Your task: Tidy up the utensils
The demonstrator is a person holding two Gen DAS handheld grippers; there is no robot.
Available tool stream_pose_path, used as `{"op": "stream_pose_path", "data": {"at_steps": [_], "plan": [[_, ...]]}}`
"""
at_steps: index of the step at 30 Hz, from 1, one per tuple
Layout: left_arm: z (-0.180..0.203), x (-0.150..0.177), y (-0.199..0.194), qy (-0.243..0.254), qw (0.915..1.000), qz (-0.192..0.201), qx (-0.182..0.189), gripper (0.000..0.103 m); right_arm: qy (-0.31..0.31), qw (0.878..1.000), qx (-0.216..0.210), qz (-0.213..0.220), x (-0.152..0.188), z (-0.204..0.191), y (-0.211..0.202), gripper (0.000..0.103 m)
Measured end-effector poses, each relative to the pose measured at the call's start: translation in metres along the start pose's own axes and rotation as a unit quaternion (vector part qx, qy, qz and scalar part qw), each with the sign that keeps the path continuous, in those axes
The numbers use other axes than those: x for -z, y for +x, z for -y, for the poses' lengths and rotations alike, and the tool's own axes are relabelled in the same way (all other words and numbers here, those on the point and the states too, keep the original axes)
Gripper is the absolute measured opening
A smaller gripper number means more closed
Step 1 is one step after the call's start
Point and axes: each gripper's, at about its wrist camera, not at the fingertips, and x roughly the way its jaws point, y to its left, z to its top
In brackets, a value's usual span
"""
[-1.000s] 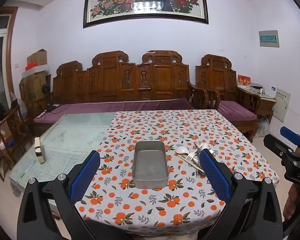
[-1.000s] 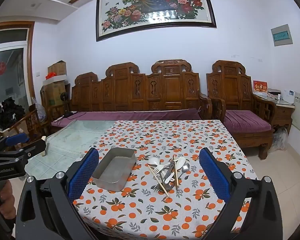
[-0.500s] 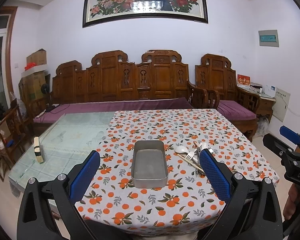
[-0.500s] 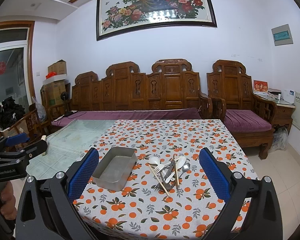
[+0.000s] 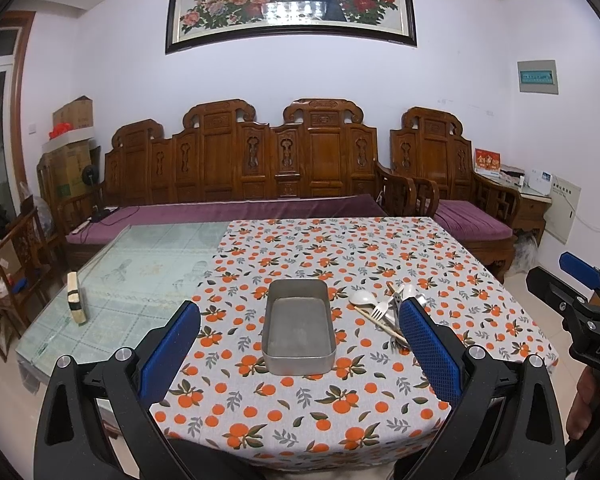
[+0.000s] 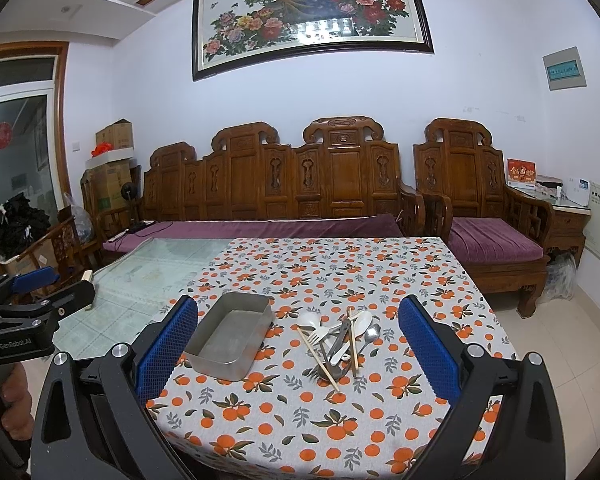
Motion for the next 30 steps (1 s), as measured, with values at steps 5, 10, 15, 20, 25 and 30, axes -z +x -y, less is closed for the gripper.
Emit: {"op": "stream_pose_path", "data": {"at_steps": [5, 10, 15, 20, 25, 30], "plan": [[-0.0012, -0.0003, 0.0, 0.0, 1.0, 0.002, 0.0, 0.096, 0.0, 1.0, 0.0, 0.0, 0.0001, -0.0003, -0.0003, 0.1], [-0.0019, -0.0007, -0.0008, 0.0, 1.0, 0.003, 0.001, 0.096, 0.0, 1.0, 0.0, 0.0, 0.0001, 0.0002, -0.0008, 0.1], [-0.0014, -0.0008, -0.0009, 0.0, 1.0, 0.003, 0.001, 0.096, 0.001, 1.0, 0.0, 0.0, 0.0, 0.0005, -0.0013, 0.1], [-0.0019, -0.0015, -0.0019, 0.0, 1.0, 0.004, 0.002, 0.096, 0.001, 1.0, 0.0, 0.0, 0.0, 0.0006, -0.0014, 0.1], [-0.0011, -0.0007, -0.0023, 0.0, 1.0, 0.004, 0.001, 0.096, 0.001, 1.0, 0.0, 0.0, -0.0001, 0.0006, -0.0016, 0.1], [-0.0003, -0.0028, -0.004, 0.0, 1.0, 0.005, 0.002, 0.096, 0.001, 1.0, 0.0, 0.0, -0.0004, 0.0006, -0.0019, 0.1]]}}
